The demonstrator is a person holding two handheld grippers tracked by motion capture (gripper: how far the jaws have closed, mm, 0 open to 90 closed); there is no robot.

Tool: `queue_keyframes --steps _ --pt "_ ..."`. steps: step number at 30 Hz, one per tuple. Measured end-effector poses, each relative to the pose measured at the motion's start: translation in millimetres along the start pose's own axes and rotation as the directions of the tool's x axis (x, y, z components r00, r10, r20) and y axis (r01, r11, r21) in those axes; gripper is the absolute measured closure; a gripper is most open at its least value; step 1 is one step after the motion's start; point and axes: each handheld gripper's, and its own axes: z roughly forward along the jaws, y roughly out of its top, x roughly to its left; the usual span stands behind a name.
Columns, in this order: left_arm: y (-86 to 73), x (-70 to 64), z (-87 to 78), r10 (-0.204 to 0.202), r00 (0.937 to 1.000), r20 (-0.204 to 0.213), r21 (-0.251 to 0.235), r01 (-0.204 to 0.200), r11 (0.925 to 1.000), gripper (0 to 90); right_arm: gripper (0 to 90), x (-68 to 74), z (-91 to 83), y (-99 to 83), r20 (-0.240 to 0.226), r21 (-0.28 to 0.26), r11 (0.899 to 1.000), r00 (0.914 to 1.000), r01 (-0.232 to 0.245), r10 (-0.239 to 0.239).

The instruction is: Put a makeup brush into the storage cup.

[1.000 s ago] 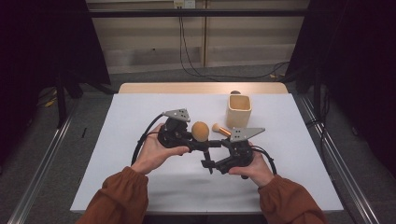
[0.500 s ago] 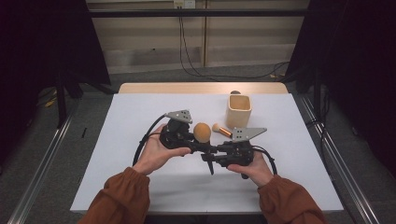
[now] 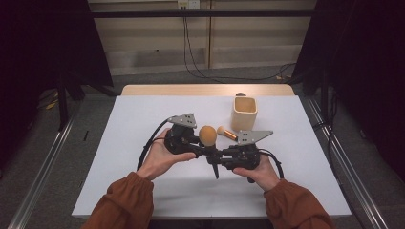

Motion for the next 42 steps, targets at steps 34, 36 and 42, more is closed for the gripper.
queue_keyframes --steps 34,36,42 --pt "-21.5 7.4 -14.0 -0.083 0.9927 -0.087 -0.093 0.075 0.9928 22.0 75.0 -8.5 -8.6 -1.0 0.06 -0.019 1.0 0.998 -0.021 0.022" --pt "-24.6 7.7 -14.7 -0.082 0.9909 -0.106 -0.096 0.072 0.9927 19.2 75.0 -9.0 -9.2 -1.1 0.065 -0.021 0.999 0.9976 -0.024 0.026" --pt "-33.5 9.6 -19.5 -0.101 0.9853 -0.137 -0.115 0.085 0.9896 12.2 75.0 -10.6 -12.1 -0.7 0.079 -0.025 0.999 0.9964 -0.027 0.029"
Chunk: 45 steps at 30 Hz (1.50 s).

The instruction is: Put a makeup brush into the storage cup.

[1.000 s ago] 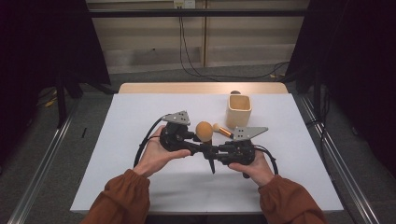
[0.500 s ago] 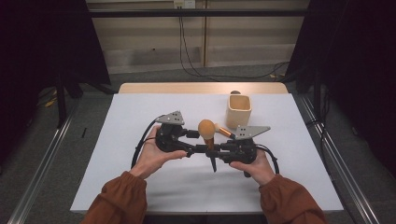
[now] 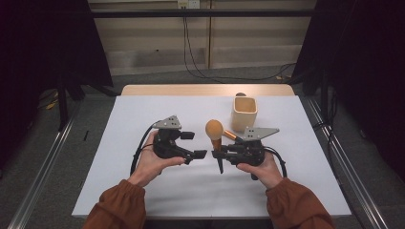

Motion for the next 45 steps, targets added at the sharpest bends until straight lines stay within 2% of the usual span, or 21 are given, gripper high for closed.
queue_keyframes --steps 7,9,11,15,17,19,23,25,33,39,45 --pt "-8.1 4.0 -11.2 -0.019 0.9983 -0.055 -0.045 0.017 0.9988 6.0 75.0 -1.0 -2.5 0.2 0.012 -0.006 1.0 0.9999 0.001 -0.001" --pt "-11.5 4.5 -16.1 0.002 0.9959 -0.09 -0.04 -0.006 0.9992 4.7 75.0 -0.9 -2.9 0.3 0.015 -0.009 1.0 0.9999 0.001 -0.001" --pt "-14.9 6.1 -19.2 -0.002 0.9975 -0.07 -0.055 -0.001 0.9985 4.3 75.0 -1.5 -3.9 0.5 0.022 -0.012 1.0 0.9998 -0.001 0.001" --pt "-20.4 9.0 -25.4 -0.01 0.9965 -0.083 -0.062 0.005 0.9981 4.1 75.0 -3.0 -5.8 0.6 0.032 -0.015 1.0 0.9995 -0.004 0.005" --pt "-22.1 10.0 -27.2 -0.021 0.9951 -0.096 -0.075 0.014 0.9971 4.2 75.0 -3.6 -7.2 1.1 0.04 -0.019 1.0 0.9992 -0.003 0.004" --pt "-24.5 11.5 -28.3 -0.033 0.9951 -0.093 -0.094 0.025 0.9953 4.1 75.0 -4.1 -9.6 2.0 0.055 -0.022 1.0 0.9985 0.003 -0.002" --pt "-29.6 12.0 -29.9 -0.032 0.9927 -0.117 -0.088 0.022 0.9959 4.0 75.0 -6.6 -16.4 4.1 0.08 -0.033 0.999 0.9968 0.007 -0.004" --pt "-33.3 12.3 -32.0 -0.02 0.9905 -0.136 -0.089 0.008 0.996 4.1 75.0 -7.9 -20.3 4.6 0.092 -0.035 0.999 0.9958 0.007 -0.003" --pt "-48.9 12.2 -44.9 -0.033 0.9788 -0.202 -0.125 0.008 0.9922 4.3 75.0 -11.9 -31.2 7.5 0.132 -0.06 0.998 0.9912 0.001 0.007" --pt "-62.2 6.0 -53.3 -0.035 0.9756 -0.217 -0.137 0.005 0.9906 4.7 75.0 -13.5 -36.0 11.9 0.161 -0.069 0.998 0.987 0.007 0.004" --pt "-75.9 7.7 -64.4 -0.066 0.9612 -0.268 -0.192 0.014 0.9814 4.7 74.9 -17.5 -41.8 16.6 0.181 -0.082 0.997 0.9835 0.013 0.002"
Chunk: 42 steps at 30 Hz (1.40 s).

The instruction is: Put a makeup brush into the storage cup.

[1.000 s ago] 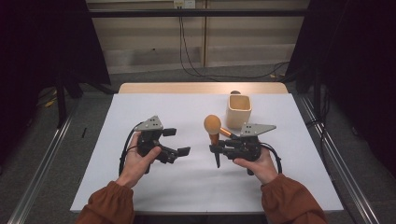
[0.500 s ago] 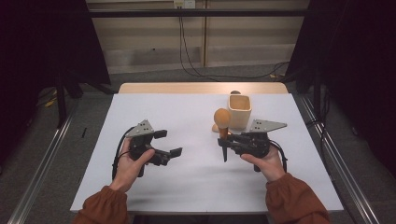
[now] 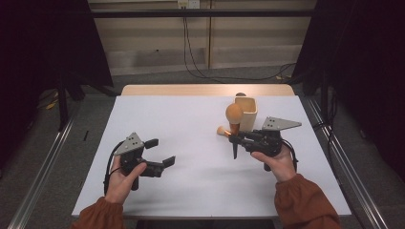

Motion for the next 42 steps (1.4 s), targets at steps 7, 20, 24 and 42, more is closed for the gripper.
queue_keyframes --steps 7,20,24,42 --pt "-9.1 -1.1 -13.0 0.027 0.9994 -0.024 -0.028 -0.027 0.9992 3.7 74.9 -10.9 -2.3 2.8 0.042 -0.014 1.0 0.999 -0.011 0.012" --pt "-19.7 5.9 -35.2 0.006 0.9949 -0.1 -0.057 -0.012 0.9983 3.1 74.9 -21.6 -7.4 7.3 0.084 -0.038 0.999 0.996 -0.027 0.03" --pt "-24.2 5.8 -44.1 -0.002 0.992 -0.126 -0.067 -0.006 0.9978 2.9 74.9 -24.8 -10.7 14.5 0.101 -0.058 0.998 0.9946 -0.015 0.021" --pt "-33.6 7.2 -54.0 -0.034 0.9867 -0.159 -0.11 0.016 0.9938 2.8 74.9 -44.5 -14.7 46.0 0.171 -0.103 0.995 0.9849 -0.009 0.026"
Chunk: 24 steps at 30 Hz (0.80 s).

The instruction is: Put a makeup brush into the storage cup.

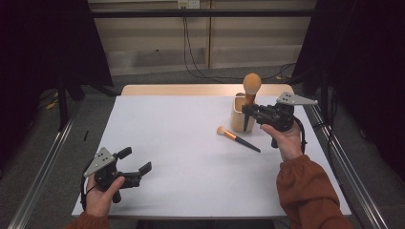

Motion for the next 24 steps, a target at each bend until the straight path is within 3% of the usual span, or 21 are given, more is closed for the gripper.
queue_keyframes --steps 6,11,20,24 --pt "2.7 -7.3 -1.4 0.031 0.9994 0.017 -0.002 -0.031 0.9995 3.0 74.9 -6.1 1.0 12.2 0.016 -0.007 1.0 0.9999 0.005 -0.005" --pt "1.7 -7.4 -1.7 0.027 0.9994 0.022 0.005 -0.028 0.9996 3.1 74.9 -10.9 5.5 19.6 0.035 -0.013 1.0 0.9993 0.011 -0.011" --pt "0.5 -3.2 -0.4 0.021 0.9998 -0.003 0.008 -0.021 0.9997 3.1 74.9 -20.6 16.9 35.6 0.05 -0.019 1.0 0.9987 0.003 -0.002" --pt "0.5 -1.7 -0.6 0.02 0.9998 -0.003 0.019 -0.02 0.9996 3.1 74.9 -25.8 21.3 40.1 0.08 -0.014 1.0 0.9967 0.008 -0.007"
